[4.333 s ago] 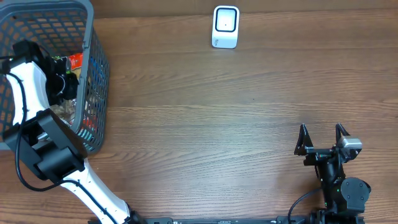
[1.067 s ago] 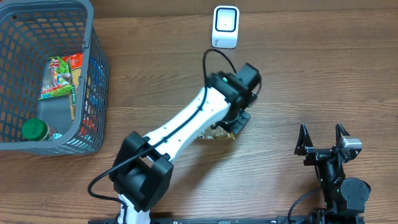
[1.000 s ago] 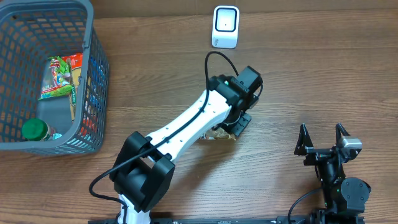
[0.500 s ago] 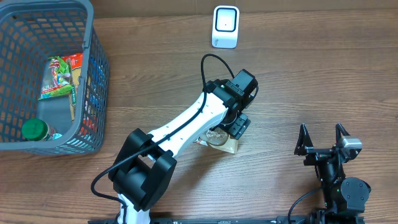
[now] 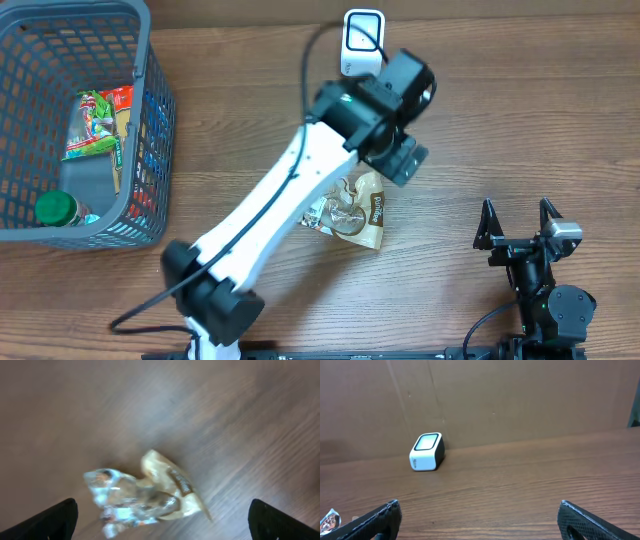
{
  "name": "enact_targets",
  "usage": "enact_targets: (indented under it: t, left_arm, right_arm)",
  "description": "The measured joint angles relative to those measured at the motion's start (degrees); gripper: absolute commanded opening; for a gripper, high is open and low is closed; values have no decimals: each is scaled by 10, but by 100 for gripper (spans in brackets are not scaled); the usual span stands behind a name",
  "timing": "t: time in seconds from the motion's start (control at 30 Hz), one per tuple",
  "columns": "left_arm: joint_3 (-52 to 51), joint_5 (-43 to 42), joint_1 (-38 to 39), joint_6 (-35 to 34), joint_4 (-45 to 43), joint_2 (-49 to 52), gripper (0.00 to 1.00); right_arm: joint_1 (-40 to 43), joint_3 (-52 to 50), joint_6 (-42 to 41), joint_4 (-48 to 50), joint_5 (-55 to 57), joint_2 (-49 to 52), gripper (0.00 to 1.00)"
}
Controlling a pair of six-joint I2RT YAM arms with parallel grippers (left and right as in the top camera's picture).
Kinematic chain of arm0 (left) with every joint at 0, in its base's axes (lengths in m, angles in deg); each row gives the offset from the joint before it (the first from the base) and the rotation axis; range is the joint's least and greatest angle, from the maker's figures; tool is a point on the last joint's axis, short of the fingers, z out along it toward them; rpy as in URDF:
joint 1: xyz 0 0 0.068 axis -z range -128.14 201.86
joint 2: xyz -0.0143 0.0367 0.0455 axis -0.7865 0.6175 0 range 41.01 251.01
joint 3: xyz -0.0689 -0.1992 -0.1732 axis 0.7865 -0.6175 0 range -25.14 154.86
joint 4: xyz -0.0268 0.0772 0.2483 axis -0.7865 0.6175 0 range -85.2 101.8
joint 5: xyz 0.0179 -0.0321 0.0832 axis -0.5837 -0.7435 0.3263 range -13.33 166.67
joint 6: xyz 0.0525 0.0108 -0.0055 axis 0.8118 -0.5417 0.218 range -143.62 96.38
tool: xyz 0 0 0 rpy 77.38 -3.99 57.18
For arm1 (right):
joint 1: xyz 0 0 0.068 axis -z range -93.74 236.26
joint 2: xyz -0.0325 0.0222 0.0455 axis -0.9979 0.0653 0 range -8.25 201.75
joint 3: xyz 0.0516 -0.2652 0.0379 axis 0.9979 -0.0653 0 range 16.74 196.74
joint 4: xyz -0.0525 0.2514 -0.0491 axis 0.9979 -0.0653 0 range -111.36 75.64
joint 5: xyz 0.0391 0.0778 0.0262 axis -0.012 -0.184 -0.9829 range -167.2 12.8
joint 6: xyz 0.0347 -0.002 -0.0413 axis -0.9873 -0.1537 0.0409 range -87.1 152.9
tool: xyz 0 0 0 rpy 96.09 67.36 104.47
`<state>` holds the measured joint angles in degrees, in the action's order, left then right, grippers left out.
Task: Scan the item barcode
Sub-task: 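Lift the bag out and place it on the table near the scanner, then move the left gripper back into the basket and grasp the Haribo Worms bag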
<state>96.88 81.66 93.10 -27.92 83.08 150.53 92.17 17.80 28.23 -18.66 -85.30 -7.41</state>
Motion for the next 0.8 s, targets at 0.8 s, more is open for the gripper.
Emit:
enact_targets:
  t: [0.8]
  left_arm:
    - [182,61,-630,2,114,-218,100]
  right_arm:
    - [0,0,0,0,0,0,100]
